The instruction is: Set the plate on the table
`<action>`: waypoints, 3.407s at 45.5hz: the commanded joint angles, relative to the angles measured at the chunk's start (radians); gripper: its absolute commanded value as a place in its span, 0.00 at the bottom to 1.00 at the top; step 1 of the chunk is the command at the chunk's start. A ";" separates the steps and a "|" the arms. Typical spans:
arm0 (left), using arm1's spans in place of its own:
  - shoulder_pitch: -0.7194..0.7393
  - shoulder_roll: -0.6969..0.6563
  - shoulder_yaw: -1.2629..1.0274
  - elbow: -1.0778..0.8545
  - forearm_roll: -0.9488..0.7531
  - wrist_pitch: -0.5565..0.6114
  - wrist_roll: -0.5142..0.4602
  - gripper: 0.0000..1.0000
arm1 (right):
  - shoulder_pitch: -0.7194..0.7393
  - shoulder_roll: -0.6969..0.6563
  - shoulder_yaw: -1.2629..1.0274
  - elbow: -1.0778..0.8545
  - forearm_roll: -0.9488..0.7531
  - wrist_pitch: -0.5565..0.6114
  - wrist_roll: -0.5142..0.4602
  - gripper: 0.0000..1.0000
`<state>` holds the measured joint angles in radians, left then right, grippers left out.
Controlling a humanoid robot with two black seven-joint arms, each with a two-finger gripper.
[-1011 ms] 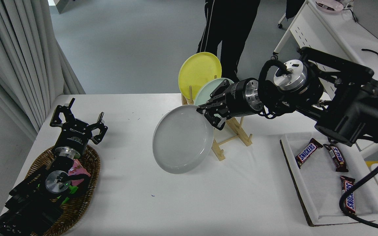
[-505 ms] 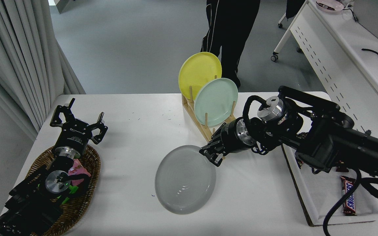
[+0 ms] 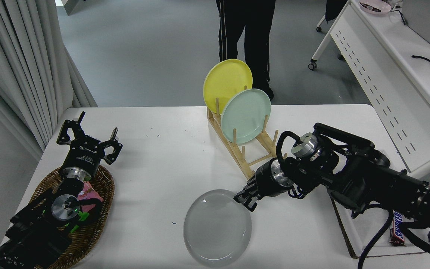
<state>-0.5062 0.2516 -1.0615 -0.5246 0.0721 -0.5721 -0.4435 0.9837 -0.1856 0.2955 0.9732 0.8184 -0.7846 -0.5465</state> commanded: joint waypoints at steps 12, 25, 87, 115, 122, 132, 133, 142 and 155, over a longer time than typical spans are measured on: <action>0.000 0.000 0.000 0.000 0.000 0.000 -0.001 1.00 | -0.031 0.012 -0.002 -0.042 -0.054 -0.001 -0.004 0.00; 0.000 0.000 0.000 0.000 0.000 0.000 0.000 1.00 | -0.031 0.012 0.008 -0.057 -0.067 -0.001 -0.004 0.00; 0.000 0.000 0.000 0.000 0.000 0.000 -0.001 1.00 | -0.028 0.078 0.060 -0.143 -0.096 0.044 -0.003 0.00; 0.000 0.000 0.000 0.000 0.000 0.000 0.000 1.00 | -0.036 0.089 0.060 -0.156 -0.096 0.100 -0.001 1.00; 0.000 0.000 0.000 0.000 0.000 0.000 0.000 1.00 | -0.033 0.089 0.063 -0.145 -0.108 0.208 0.000 1.00; 0.000 0.000 0.000 0.000 0.000 0.000 -0.001 1.00 | -0.037 0.089 0.178 -0.103 -0.113 0.488 -0.001 1.00; 0.000 0.000 0.000 0.000 0.000 0.000 0.000 1.00 | -0.039 0.089 0.188 -0.102 -0.114 0.524 -0.001 1.00; 0.000 0.000 0.000 0.000 0.000 0.000 -0.001 1.00 | -0.040 0.090 0.277 -0.105 -0.151 0.817 0.008 1.00; 0.000 0.000 0.000 0.000 0.000 0.000 0.000 1.00 | -0.050 0.109 0.427 -0.094 -0.274 0.952 0.259 1.00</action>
<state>-0.5062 0.2516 -1.0615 -0.5246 0.0722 -0.5722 -0.4434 0.9363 -0.0854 0.6161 0.8673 0.6291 0.0211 -0.4687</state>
